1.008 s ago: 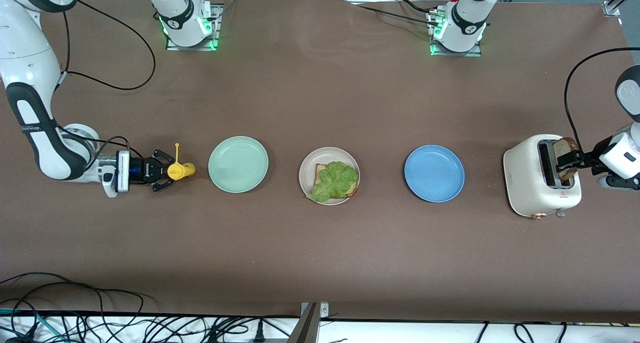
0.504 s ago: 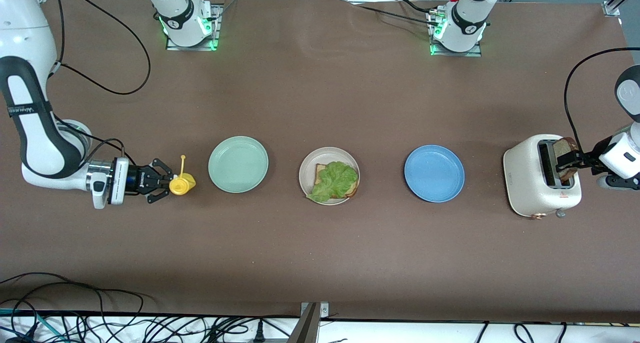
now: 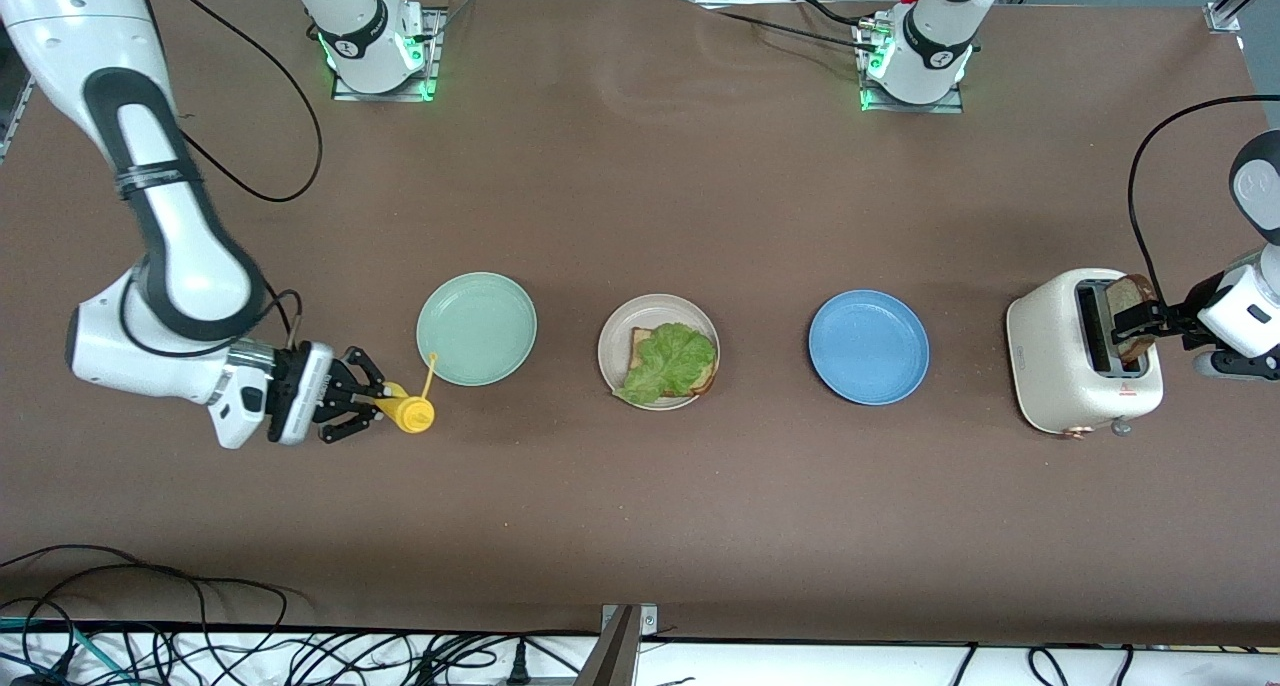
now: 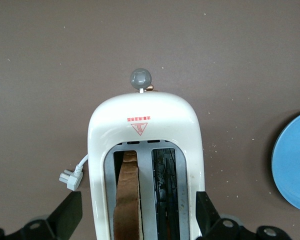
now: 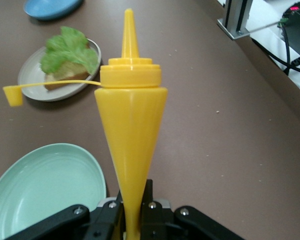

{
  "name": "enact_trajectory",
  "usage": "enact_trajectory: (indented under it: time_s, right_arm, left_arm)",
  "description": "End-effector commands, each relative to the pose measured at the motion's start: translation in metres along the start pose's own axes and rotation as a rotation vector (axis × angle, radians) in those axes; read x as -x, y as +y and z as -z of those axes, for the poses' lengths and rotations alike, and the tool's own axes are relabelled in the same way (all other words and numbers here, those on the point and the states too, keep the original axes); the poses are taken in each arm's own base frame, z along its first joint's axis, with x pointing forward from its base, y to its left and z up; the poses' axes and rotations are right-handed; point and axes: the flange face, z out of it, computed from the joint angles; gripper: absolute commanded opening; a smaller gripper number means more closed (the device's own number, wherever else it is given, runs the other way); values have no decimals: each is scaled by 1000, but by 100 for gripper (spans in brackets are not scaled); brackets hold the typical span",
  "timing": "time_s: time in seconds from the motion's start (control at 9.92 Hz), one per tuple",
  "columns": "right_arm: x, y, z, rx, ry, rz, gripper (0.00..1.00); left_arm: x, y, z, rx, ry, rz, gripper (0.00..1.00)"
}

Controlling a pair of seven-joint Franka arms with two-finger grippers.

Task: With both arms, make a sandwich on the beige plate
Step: 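Lift the mustard bottle with the right gripper over the beige plate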

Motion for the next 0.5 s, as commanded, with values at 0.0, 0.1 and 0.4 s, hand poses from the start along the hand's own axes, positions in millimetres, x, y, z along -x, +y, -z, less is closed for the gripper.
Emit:
enact_trajectory:
  time_s: [0.0, 0.1, 0.4]
  right_arm:
    - [-60, -8, -17, 121, -126, 10, 0]
    - [-81, -14, -35, 186, -214, 30, 0]
    - [-130, -43, -81, 301, -355, 54, 0]
  left_arm:
    - [6, 2, 7, -22, 4, -16, 100]
    - [7, 1, 7, -22, 4, -14, 100]
    - [7, 1, 7, -22, 4, -14, 100]
